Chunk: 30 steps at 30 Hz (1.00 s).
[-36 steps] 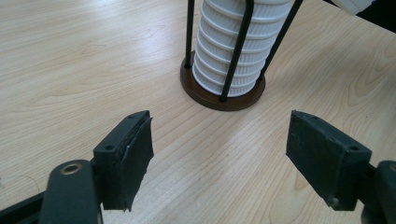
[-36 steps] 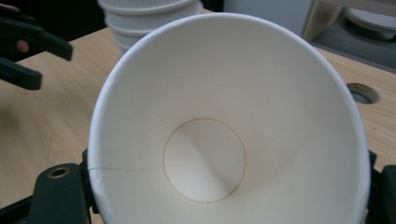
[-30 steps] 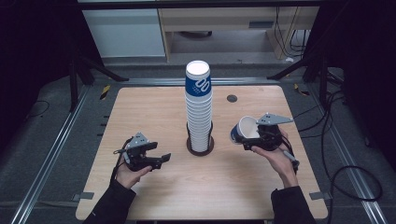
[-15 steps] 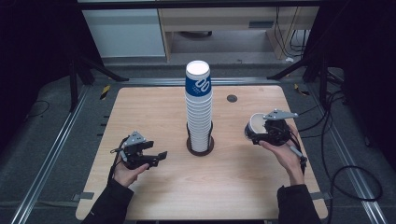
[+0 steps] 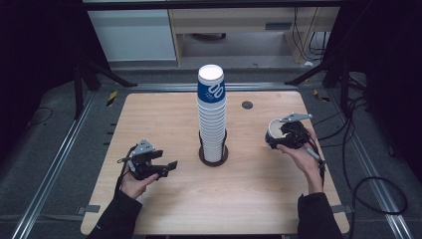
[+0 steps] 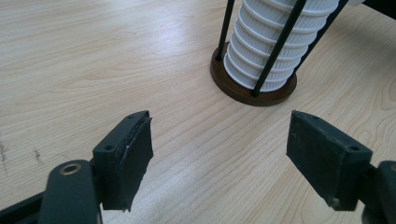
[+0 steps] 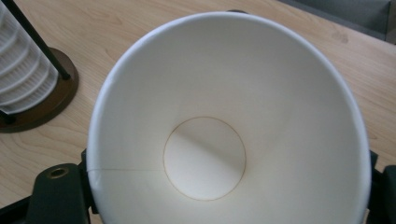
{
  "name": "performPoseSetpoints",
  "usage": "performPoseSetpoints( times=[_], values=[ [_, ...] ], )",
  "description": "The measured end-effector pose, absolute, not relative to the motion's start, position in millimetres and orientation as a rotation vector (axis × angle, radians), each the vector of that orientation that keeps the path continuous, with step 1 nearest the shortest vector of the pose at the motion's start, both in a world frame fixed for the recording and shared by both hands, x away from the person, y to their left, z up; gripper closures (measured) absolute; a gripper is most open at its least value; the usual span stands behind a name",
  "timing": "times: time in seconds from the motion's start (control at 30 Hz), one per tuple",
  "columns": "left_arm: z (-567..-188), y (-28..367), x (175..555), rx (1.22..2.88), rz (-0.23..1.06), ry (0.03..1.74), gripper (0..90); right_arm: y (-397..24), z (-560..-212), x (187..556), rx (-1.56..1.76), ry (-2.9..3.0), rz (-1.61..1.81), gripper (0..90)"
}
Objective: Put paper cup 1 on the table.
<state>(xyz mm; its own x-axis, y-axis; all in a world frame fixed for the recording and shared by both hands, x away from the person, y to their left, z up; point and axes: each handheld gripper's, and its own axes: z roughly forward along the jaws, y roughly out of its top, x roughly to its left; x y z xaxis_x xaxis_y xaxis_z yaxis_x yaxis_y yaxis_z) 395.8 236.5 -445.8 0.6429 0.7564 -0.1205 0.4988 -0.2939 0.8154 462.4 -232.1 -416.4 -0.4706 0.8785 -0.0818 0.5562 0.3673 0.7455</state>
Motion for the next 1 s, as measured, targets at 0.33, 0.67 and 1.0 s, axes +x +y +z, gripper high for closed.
performPoseSetpoints(
  times=[0.33,0.67,1.0],
  values=[
    [-447,240,397,1.962,0.368,1.0,21.8,-233,-435,480,1.279,2.207,0.847,19.0],
    [-448,239,397,1.975,0.367,0.998,21.9,-234,-452,487,1.312,2.251,0.787,18.4],
    [-449,239,398,1.984,0.366,0.998,21.9,-231,-458,489,1.303,2.274,0.773,16.7]
  ],
)
